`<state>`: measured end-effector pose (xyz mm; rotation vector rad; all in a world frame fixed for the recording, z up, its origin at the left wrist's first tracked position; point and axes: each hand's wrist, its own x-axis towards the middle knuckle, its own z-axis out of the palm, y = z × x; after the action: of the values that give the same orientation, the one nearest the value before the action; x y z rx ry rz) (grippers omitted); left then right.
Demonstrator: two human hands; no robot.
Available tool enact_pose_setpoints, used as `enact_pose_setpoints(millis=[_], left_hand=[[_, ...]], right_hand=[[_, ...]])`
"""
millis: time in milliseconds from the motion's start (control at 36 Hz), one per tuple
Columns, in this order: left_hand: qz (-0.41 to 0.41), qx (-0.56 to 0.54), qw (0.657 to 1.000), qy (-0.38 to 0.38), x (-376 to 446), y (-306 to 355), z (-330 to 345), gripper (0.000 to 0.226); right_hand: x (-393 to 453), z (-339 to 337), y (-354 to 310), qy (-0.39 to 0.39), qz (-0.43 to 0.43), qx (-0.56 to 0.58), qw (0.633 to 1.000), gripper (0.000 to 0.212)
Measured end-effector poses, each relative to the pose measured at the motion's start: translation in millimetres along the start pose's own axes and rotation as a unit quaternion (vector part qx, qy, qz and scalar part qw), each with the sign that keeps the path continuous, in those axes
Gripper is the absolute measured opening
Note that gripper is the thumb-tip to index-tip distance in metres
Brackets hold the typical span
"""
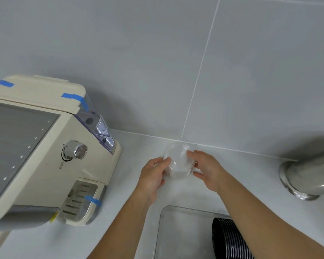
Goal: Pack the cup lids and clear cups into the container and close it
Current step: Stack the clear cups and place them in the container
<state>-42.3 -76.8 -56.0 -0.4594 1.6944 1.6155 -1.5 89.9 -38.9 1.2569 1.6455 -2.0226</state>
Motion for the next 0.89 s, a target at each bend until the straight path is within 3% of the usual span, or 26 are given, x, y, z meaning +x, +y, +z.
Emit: enact_pose_setpoints(millis=[250, 583, 750, 889], left_hand=[[0.000, -0.030, 0.999, -0.010, -24, 16, 2, 0.041], [0.046, -0.043, 0.998, -0.027, -76, 21, -6, 0.057], [0.071, -0.063, 0.994, -0.047, -111, 21, -8, 0.022], [0.085, -0.068, 0.993, -0.049, -136, 13, -7, 0.023]], right_hand=[[-20, -2, -2, -0.025, 0.002, 0.052, 0.998, 0.026], [-79, -10, -12, -0.043, -0.075, 0.046, 0.995, 0.027], [-108, -15, -10, -0.057, -0.110, 0.027, 0.992, 0.025], [-135, -19, -5, -0.058, -0.131, 0.018, 0.990, 0.023]])
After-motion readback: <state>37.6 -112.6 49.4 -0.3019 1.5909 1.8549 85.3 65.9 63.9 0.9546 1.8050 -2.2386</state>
